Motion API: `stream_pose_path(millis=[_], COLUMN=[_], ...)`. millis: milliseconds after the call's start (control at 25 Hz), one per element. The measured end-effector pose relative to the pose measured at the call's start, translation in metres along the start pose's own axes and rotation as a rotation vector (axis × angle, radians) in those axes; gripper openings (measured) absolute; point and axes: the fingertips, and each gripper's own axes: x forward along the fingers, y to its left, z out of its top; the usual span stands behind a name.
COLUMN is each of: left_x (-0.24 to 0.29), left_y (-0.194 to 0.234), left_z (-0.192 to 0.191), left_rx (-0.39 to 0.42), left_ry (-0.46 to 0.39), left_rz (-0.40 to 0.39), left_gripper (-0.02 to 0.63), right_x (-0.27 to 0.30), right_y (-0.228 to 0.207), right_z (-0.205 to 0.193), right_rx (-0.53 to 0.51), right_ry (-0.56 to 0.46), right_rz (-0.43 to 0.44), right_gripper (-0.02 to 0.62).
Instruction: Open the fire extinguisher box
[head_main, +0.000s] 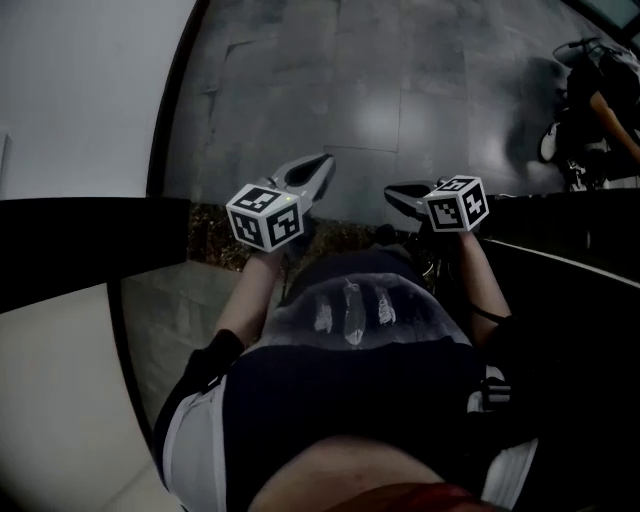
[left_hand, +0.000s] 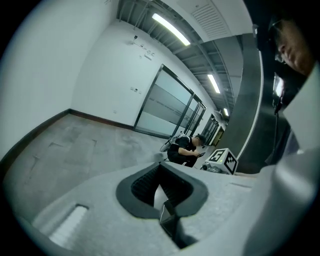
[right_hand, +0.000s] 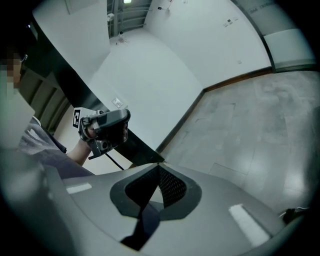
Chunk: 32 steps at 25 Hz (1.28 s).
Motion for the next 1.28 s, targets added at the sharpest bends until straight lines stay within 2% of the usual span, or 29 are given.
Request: stream_pose_path(millis=[200,360,560,880,1120,1280], left_x=[0.026,0.027,0.043,0.054,0.076,0.084], left_y=[-0.021,-0.025,-0.031,-0.034,-0.044,-0.046], left_z=[0.013,0.010,0.011,0.021,0.030,0.030], left_rx=[0.053,0.053,0.077,0.092,0.143,0.151], left_ry=[0.017,0.039,0.052,0.069,0.090,0.096], left_rz=[0.003,0.000,-0.010,-0.030,-0.077,-0.095], left_gripper=[-0.001,-0.001,0.000,0.000,-0.002,0.000], right_x=[-0.031,-0.042,-0.047,-0.055,-0.066,-0.066], right_y=[-0.010,-0.007,-0.017,-0.014,-0.024,-0.028], right_z=[0.018,0.018,0.014,0.013,0.016,0.013], right_rx=[-0.038,-0.058,-0.029,-0.047,-0.004,0.014], right_ry=[-0.057,-0.056,-0.077,-0.059,-0.120,-0.121], right_rz=[0.041,0.037,0.033,0.050,0.022,0.019], right_gripper=[0.000,0.000,0.000,0.000,0.000,0.000])
